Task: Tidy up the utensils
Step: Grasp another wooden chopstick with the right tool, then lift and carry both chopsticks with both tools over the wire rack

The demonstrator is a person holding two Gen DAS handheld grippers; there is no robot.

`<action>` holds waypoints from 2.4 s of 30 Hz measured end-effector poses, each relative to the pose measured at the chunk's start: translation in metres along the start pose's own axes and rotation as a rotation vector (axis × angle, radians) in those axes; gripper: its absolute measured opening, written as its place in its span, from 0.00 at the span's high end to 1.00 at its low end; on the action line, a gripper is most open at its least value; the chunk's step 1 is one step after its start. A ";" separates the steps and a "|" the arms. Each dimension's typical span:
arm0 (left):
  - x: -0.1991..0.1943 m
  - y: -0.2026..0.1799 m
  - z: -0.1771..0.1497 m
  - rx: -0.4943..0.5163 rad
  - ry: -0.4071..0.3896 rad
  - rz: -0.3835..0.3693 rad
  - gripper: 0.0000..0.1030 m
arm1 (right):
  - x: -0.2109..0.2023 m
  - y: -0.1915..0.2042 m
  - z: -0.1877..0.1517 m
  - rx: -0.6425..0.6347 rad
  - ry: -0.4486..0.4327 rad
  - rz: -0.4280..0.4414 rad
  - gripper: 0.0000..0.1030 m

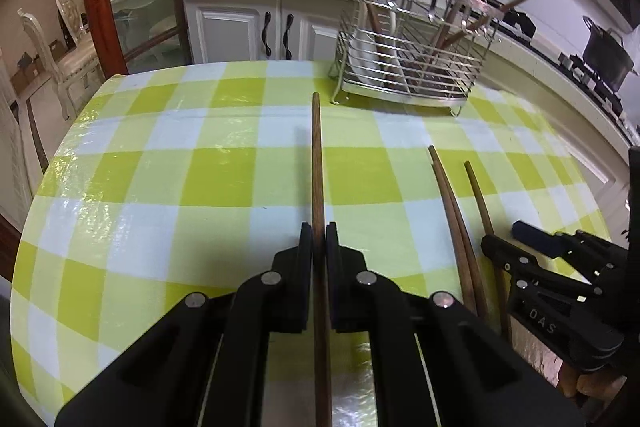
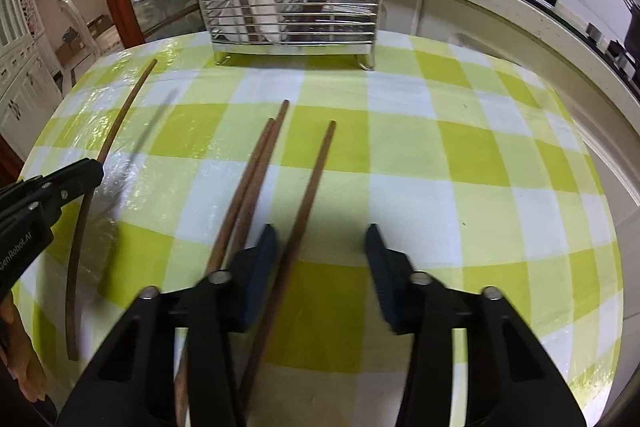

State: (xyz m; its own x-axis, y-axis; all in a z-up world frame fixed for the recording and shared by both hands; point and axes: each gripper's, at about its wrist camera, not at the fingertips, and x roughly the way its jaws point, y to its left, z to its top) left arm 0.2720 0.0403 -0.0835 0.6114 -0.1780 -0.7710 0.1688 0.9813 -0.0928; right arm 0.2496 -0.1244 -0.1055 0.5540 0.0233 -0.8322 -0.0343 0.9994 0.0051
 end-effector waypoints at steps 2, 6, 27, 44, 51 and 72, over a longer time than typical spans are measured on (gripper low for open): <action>-0.001 0.002 0.001 -0.006 -0.005 -0.002 0.93 | -0.001 0.003 -0.001 -0.010 -0.006 0.008 0.78; -0.004 0.005 0.001 -0.017 -0.010 -0.008 0.93 | -0.001 0.002 -0.001 -0.008 -0.007 0.020 0.83; -0.042 -0.012 0.013 -0.002 -0.087 -0.001 0.93 | -0.078 -0.039 0.016 0.040 -0.158 0.114 0.92; -0.084 -0.028 0.021 0.006 -0.178 -0.012 0.94 | -0.132 -0.054 0.018 0.038 -0.282 0.105 0.92; -0.093 -0.032 0.021 0.005 -0.198 -0.022 0.94 | -0.145 -0.057 0.017 0.033 -0.315 0.100 0.92; -0.102 -0.038 0.023 0.012 -0.219 -0.026 0.94 | -0.156 -0.061 0.014 0.037 -0.344 0.105 0.92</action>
State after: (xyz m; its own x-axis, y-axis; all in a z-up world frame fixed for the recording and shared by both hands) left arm 0.2209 0.0193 0.0131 0.7600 -0.2165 -0.6127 0.1954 0.9754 -0.1023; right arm 0.1772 -0.1890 0.0317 0.7970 0.1268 -0.5905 -0.0792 0.9912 0.1060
